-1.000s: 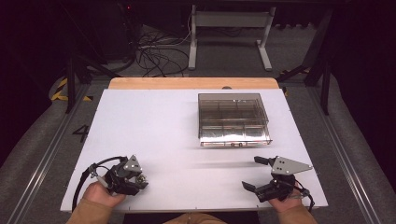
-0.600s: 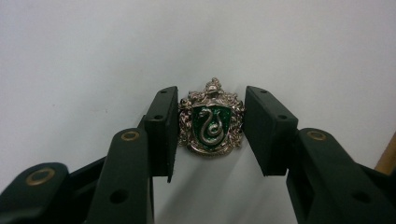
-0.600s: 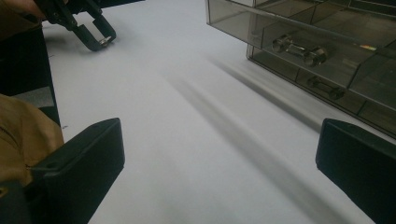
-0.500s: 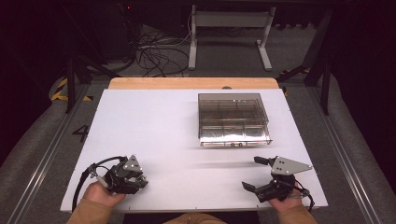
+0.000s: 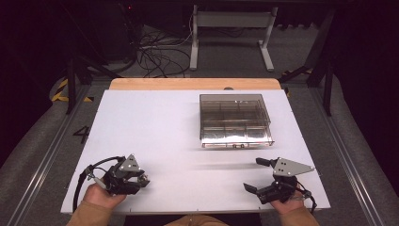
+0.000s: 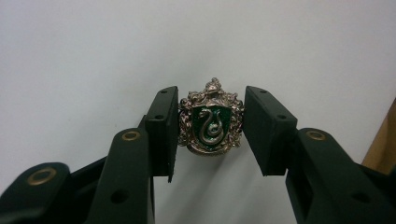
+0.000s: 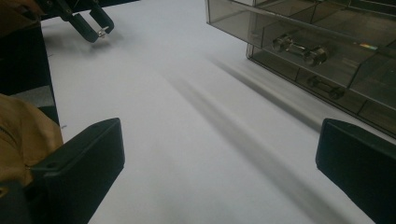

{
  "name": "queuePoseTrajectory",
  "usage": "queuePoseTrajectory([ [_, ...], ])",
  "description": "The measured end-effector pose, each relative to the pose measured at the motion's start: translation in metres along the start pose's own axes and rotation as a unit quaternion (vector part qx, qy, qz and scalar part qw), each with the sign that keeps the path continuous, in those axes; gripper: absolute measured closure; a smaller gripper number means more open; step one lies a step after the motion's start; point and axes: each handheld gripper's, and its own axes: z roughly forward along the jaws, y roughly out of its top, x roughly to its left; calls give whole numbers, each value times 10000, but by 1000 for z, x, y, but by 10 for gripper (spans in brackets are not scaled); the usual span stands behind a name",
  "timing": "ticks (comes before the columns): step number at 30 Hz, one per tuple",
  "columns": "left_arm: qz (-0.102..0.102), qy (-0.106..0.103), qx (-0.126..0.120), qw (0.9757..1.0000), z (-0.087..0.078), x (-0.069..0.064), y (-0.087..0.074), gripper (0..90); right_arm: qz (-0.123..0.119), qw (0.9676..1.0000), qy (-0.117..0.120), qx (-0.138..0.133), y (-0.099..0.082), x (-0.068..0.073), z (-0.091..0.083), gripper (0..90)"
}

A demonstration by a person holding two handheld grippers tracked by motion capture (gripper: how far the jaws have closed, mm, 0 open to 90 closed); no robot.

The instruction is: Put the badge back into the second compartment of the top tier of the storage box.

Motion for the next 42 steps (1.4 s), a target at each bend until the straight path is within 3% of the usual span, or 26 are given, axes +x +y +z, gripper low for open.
queuePoseTrajectory([
  [5,-92,15,-381,9992,-8,2,0,572,4,10000,2,4,0,0,0,18],
  [10,-242,14,-896,9957,-18,4,-2,572,12,10000,-2,-6,-1,0,0,18],
  [15,-287,5,-1166,9928,-24,6,-4,572,11,10000,-7,0,-1,0,0,18],
  [18,-349,-81,-1274,9912,-26,6,-4,572,5,10000,-5,3,-1,0,0,18],
  [36,-442,-176,-1478,9879,-30,4,-1,572,-1,10000,-9,-3,0,0,-1,18],
  [42,-370,-161,-1541,9872,-33,1,6,572,0,10000,-4,6,0,1,0,18],
])
